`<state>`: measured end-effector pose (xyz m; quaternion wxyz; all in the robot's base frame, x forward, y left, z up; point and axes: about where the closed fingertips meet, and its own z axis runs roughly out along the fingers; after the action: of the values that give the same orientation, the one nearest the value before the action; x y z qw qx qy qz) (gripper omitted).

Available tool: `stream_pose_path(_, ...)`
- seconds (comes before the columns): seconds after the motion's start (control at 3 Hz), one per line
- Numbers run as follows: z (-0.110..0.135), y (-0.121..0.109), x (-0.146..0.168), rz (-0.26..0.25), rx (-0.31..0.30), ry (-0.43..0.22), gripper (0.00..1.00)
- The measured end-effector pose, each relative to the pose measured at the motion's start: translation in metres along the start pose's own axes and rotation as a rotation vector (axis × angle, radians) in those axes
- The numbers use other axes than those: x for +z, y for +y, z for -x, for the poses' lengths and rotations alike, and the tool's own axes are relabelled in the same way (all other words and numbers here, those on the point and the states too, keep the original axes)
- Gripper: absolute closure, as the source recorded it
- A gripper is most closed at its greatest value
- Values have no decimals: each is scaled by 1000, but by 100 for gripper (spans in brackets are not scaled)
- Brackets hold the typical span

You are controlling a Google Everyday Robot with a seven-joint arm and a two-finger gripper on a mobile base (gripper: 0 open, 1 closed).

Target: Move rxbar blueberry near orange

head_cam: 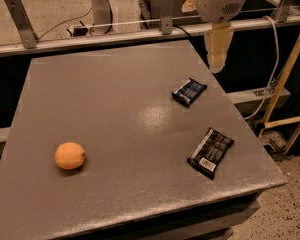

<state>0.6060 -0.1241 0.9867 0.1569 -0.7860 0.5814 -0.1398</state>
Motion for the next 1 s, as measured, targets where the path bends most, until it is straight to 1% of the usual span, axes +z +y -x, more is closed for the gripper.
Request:
stream_pose_path(0.33, 3, 0, 9, 40, -90, 16, 0)
stream_pose_path(0.67, -6, 2, 36, 123, -234, 9, 0)
stream_pose_path(1.0, -19, 1, 80, 193, -426, -46, 0)
